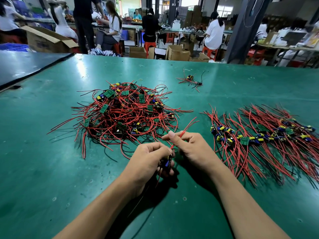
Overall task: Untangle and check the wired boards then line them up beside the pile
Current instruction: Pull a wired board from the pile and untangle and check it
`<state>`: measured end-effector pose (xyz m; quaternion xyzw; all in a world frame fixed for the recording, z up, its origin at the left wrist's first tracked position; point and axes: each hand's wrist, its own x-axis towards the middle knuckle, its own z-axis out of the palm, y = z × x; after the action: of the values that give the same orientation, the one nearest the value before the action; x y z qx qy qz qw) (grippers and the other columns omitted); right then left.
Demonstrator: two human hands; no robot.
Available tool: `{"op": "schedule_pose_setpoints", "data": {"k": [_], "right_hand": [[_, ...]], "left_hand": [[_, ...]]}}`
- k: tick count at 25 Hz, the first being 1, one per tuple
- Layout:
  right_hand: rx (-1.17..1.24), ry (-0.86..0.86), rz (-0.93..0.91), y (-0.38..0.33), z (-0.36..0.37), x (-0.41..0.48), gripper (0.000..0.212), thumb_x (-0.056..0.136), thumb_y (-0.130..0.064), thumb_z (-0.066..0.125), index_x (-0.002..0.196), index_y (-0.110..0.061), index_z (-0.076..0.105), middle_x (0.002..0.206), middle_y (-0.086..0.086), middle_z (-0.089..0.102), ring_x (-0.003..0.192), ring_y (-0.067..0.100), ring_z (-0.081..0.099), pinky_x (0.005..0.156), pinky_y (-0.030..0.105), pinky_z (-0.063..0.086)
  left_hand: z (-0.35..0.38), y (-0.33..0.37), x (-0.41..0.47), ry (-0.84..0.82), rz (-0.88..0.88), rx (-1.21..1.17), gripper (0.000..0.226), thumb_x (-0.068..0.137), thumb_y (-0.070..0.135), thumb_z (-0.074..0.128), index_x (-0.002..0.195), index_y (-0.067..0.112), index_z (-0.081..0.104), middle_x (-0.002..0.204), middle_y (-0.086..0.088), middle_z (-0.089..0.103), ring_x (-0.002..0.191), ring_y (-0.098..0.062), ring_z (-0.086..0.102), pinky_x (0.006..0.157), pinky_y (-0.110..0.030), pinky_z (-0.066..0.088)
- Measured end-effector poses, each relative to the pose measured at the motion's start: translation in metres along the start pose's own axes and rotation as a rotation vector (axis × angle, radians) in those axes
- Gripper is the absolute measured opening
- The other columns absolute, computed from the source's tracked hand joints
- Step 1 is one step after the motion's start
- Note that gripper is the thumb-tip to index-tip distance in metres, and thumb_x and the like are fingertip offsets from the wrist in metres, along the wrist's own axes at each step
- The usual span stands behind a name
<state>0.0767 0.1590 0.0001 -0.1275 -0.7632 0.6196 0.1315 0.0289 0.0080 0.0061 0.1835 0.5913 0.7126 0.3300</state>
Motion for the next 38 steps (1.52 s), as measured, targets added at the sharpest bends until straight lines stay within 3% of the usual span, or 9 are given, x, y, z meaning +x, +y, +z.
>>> {"op": "schedule_pose_setpoints", "data": {"k": [4,10,15,19,23,28,32,35,38], "right_hand": [[-0.048,0.104,-0.082,-0.002,0.003,0.002,0.037,0.089,-0.052,0.063,0.086,-0.02,0.082,0.084,-0.014,0.076,0.084,-0.002,0.068,0.076,0.013,0.046],[0.193,-0.007,0.11,-0.001,0.009,0.0,0.052,0.086,-0.062,0.061,0.08,-0.013,0.077,0.055,0.002,0.056,0.048,0.014,0.051,0.049,0.024,0.04],[0.373,-0.226,0.186,-0.003,0.009,-0.004,0.046,0.083,-0.049,0.078,0.104,-0.008,0.076,0.089,0.024,0.071,0.074,0.028,0.068,0.07,0.037,0.057],[0.378,-0.324,0.233,-0.005,0.005,-0.008,0.045,0.085,-0.043,0.078,0.108,-0.005,0.073,0.096,0.021,0.072,0.078,0.029,0.068,0.074,0.037,0.055],[0.285,-0.191,0.148,-0.005,0.01,-0.004,0.042,0.083,-0.046,0.074,0.087,-0.004,0.075,0.086,0.013,0.069,0.076,0.023,0.061,0.07,0.033,0.049],[-0.055,0.071,0.025,-0.006,0.007,-0.001,0.03,0.096,-0.042,0.063,0.089,-0.02,0.081,0.082,-0.013,0.076,0.081,-0.001,0.067,0.072,0.015,0.045],[-0.031,0.198,-0.006,-0.004,0.008,0.002,0.033,0.097,-0.042,0.062,0.089,-0.016,0.081,0.067,-0.017,0.071,0.065,-0.009,0.061,0.063,0.011,0.04],[0.104,0.297,0.051,0.0,0.01,0.006,0.035,0.098,-0.042,0.06,0.09,-0.013,0.079,0.041,-0.015,0.045,0.038,0.001,0.038,0.045,0.017,0.029],[0.148,0.368,0.04,0.004,0.006,0.009,0.033,0.098,-0.042,0.061,0.087,-0.015,0.079,0.043,-0.014,0.029,0.042,0.008,0.021,0.045,0.022,0.02]], "left_hand": [[-0.004,0.002,0.002,-0.018,-0.016,0.017,0.024,0.088,0.002,0.057,0.07,0.009,0.07,0.062,-0.016,0.061,0.046,-0.023,0.057,0.044,-0.021,0.046],[-0.001,-0.003,0.001,-0.002,0.071,0.161,0.019,0.092,0.012,0.06,0.079,0.003,0.07,0.084,-0.008,0.066,0.053,-0.023,0.058,0.054,-0.031,0.046],[-0.003,-0.004,0.003,0.042,0.113,0.176,0.02,0.095,0.015,0.058,0.083,0.012,0.074,0.063,-0.006,0.061,0.046,-0.017,0.051,0.046,-0.027,0.043],[-0.005,-0.003,0.001,0.019,0.127,0.164,0.018,0.095,0.02,0.059,0.092,0.009,0.073,0.059,-0.003,0.056,0.047,-0.015,0.043,0.042,-0.023,0.037],[-0.007,-0.004,0.003,0.06,0.15,0.212,0.031,0.094,0.011,0.059,0.067,0.0,0.047,0.06,-0.01,0.042,0.055,-0.02,0.037,0.05,-0.03,0.033],[-0.005,-0.003,0.003,0.031,0.112,0.249,0.024,0.094,0.014,0.059,0.071,0.01,0.059,0.059,-0.011,0.049,0.056,-0.023,0.042,0.052,-0.031,0.035],[-0.006,-0.002,0.004,0.01,0.12,0.261,0.025,0.094,0.016,0.059,0.07,0.014,0.062,0.055,-0.005,0.052,0.057,-0.024,0.042,0.052,-0.031,0.035],[-0.006,-0.003,0.004,-0.02,0.114,0.28,0.025,0.095,0.017,0.06,0.07,0.017,0.063,0.06,-0.009,0.051,0.058,-0.025,0.043,0.054,-0.032,0.035],[-0.006,-0.003,0.003,-0.041,0.103,0.294,0.025,0.095,0.018,0.06,0.07,0.019,0.064,0.062,-0.01,0.05,0.055,-0.023,0.045,0.052,-0.031,0.037]]}}
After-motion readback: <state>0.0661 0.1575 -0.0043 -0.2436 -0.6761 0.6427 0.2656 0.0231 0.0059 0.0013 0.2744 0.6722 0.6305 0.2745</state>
